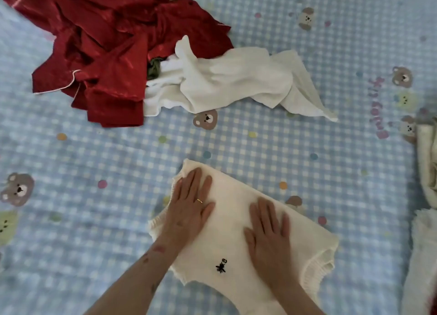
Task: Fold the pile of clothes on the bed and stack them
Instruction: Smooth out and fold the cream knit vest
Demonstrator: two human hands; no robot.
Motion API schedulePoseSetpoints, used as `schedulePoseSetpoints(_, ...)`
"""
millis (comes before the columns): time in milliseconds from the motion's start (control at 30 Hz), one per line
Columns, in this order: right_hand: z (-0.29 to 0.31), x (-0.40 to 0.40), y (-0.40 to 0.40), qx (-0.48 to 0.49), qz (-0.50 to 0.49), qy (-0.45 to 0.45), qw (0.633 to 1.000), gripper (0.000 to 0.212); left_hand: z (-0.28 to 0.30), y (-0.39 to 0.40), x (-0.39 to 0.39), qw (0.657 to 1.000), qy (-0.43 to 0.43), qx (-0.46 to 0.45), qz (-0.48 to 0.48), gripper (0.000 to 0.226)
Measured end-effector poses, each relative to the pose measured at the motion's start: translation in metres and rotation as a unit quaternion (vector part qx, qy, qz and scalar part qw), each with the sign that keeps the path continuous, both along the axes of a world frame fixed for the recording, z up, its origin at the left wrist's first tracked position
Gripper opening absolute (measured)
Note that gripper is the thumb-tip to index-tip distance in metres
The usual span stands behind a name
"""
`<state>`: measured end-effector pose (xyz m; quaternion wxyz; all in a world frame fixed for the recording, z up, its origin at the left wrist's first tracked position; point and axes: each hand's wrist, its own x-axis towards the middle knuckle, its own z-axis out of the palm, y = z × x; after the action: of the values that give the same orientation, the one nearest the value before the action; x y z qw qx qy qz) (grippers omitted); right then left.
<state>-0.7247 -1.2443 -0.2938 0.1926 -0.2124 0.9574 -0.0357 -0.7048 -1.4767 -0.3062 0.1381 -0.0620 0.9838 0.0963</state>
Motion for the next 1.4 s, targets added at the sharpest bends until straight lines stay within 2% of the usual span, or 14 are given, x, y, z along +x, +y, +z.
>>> schedulePoseSetpoints(133,0.01,0.005,0.105,0.048,-0.046,-0.004,0.998,0.06,-0.001,0.003,-0.001,1.0,-0.005,-0.008,0.021,0.063)
schedulePoseSetpoints(233,0.032,-0.003,0.145,0.036,-0.109,0.005,0.993,0.058,0.019,0.055,0.021,0.997,0.068,0.022,0.029,0.06)
schedulePoseSetpoints(333,0.04,-0.017,0.156,-0.013,-0.01,0.041,0.999,0.052,0.033,0.153,0.093,0.968,0.101,0.142,-0.178,0.056)
schedulePoseSetpoints(400,0.045,-0.026,0.165,-0.024,0.118,0.029,0.992,0.069,0.039,0.198,0.119,0.964,0.084,0.148,-0.205,0.048)
schedulePoseSetpoints(500,0.048,-0.047,0.185,0.014,0.278,0.028,0.96,0.074,0.043,0.222,0.118,0.978,0.022,0.158,-0.136,0.057)
schedulePoseSetpoints(600,0.046,-0.072,0.177,0.002,0.345,0.013,0.938,0.055,0.047,0.224,0.106,0.986,0.046,0.148,-0.065,0.039)
schedulePoseSetpoints(667,0.049,-0.085,0.162,-0.042,0.343,-0.021,0.938,0.037,0.055,0.223,0.098,0.98,0.081,0.183,-0.019,0.039)
schedulePoseSetpoints(733,0.061,-0.094,0.146,-0.125,0.25,-0.091,0.956,0.036,0.068,0.214,0.094,0.96,0.09,0.257,0.072,0.039)
schedulePoseSetpoints(800,0.085,-0.103,0.128,-0.192,0.066,-0.178,0.963,0.035,0.083,0.206,0.097,0.904,0.069,0.338,0.252,0.05)
schedulePoseSetpoints(867,0.103,-0.11,0.103,-0.272,-0.062,-0.219,0.935,0.028,0.098,0.192,0.1,0.818,0.045,0.387,0.423,0.048)
schedulePoseSetpoints(967,0.12,-0.119,0.042,-0.343,-0.062,-0.23,0.909,0.017,0.111,0.158,0.098,0.755,0.092,0.367,0.535,0.024)
schedulePoseSetpoints(1133,0.108,-0.128,-0.083,-0.339,0.012,-0.231,0.912,0.008,0.102,0.092,0.088,0.675,0.108,0.37,0.629,0.017)
schedulePoseSetpoints(1300,0.052,-0.126,-0.169,-0.244,0.071,-0.246,0.935,0.026,0.07,0.043,0.088,0.686,0.056,0.32,0.651,0.02)
schedulePoseSetpoints(1400,0.03,-0.123,-0.167,-0.164,0.045,-0.168,0.971,0.041,0.061,0.032,0.095,0.707,0.075,0.277,0.646,0.062)
